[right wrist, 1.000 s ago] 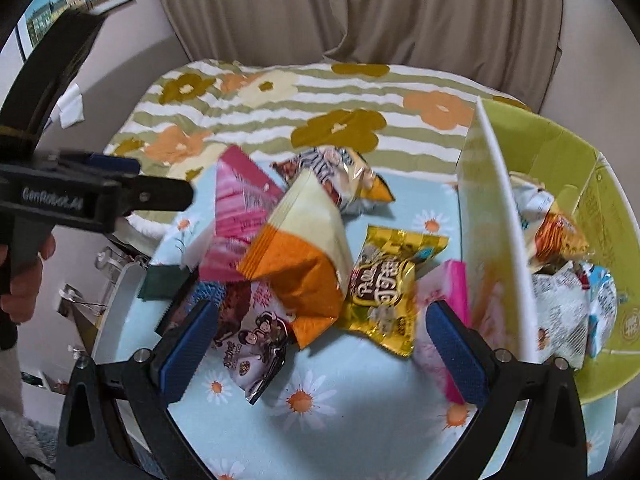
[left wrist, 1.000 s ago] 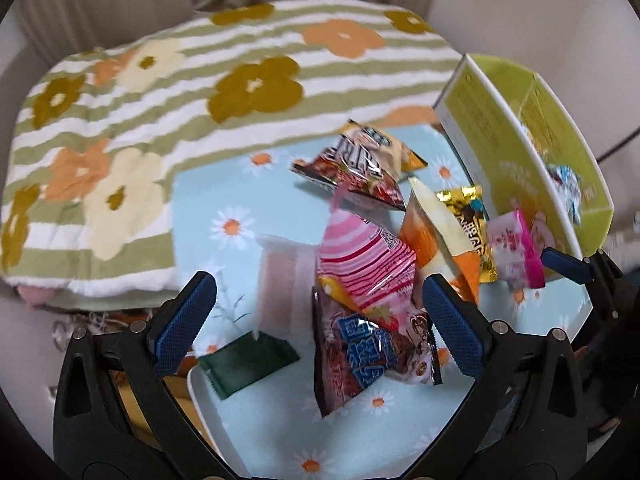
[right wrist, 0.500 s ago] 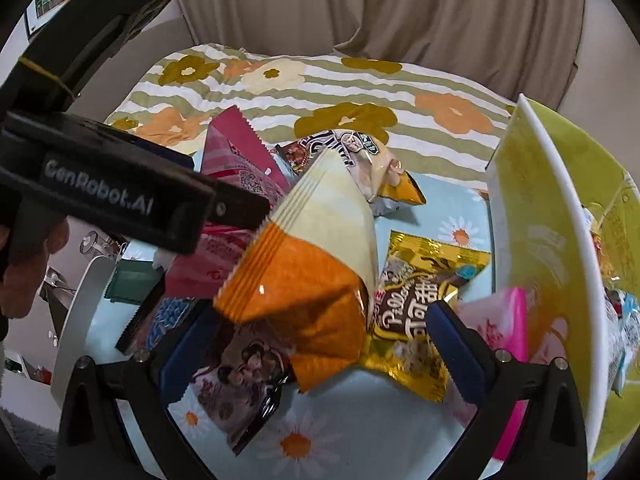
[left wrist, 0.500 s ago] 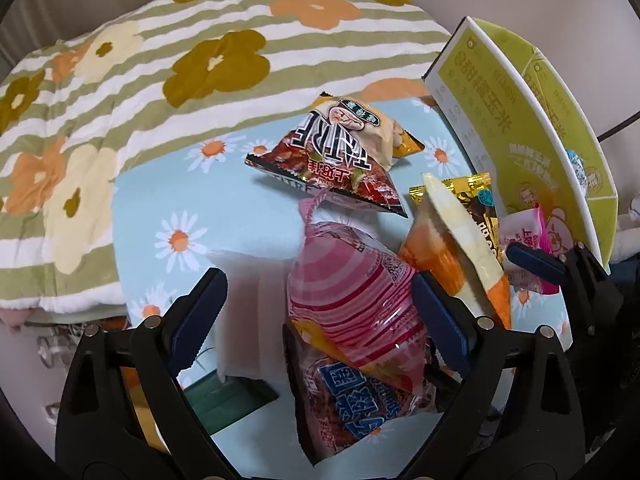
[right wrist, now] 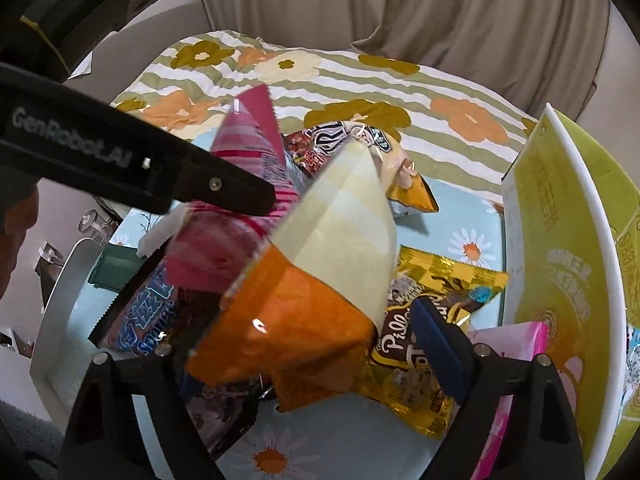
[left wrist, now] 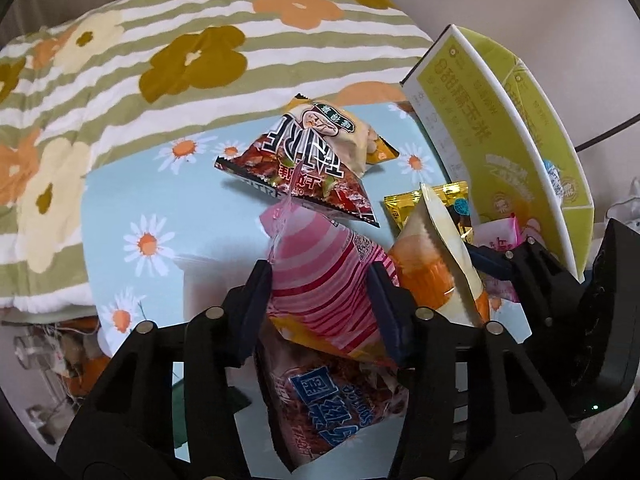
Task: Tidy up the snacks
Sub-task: 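Grasp the pink striped bag with left tool while right tool grasps orange-white bag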
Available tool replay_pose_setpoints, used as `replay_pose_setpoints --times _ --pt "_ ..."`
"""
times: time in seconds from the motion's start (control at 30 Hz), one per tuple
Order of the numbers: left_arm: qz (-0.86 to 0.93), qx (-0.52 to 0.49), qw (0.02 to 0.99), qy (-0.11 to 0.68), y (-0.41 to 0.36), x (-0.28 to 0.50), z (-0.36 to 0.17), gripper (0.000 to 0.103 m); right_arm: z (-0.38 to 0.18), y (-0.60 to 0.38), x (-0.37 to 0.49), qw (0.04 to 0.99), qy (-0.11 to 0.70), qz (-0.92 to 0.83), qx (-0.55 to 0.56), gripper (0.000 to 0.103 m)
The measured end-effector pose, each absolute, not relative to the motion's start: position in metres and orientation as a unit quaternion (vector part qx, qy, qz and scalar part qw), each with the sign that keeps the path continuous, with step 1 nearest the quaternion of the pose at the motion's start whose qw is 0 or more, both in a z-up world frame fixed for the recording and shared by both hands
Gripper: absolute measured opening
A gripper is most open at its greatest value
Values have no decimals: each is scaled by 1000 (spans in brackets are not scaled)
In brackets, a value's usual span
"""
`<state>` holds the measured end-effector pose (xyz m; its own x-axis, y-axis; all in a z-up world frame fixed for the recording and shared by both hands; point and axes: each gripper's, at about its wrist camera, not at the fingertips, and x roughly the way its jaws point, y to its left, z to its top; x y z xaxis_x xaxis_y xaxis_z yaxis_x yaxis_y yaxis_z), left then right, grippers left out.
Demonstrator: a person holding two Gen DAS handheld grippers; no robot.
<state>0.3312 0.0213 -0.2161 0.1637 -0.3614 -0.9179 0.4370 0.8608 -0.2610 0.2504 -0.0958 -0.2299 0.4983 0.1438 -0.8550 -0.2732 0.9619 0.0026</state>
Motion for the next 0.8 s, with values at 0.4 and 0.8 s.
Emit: replay_pose_setpoints --times 0.4,0.8 --pt "-244 14 775 584 39 327 -207 38 -234 -92 254 860 489 133 -63 55" --pt "-236 -25 795 558 68 316 -170 37 -205 -100 239 875 467 126 -32 53"
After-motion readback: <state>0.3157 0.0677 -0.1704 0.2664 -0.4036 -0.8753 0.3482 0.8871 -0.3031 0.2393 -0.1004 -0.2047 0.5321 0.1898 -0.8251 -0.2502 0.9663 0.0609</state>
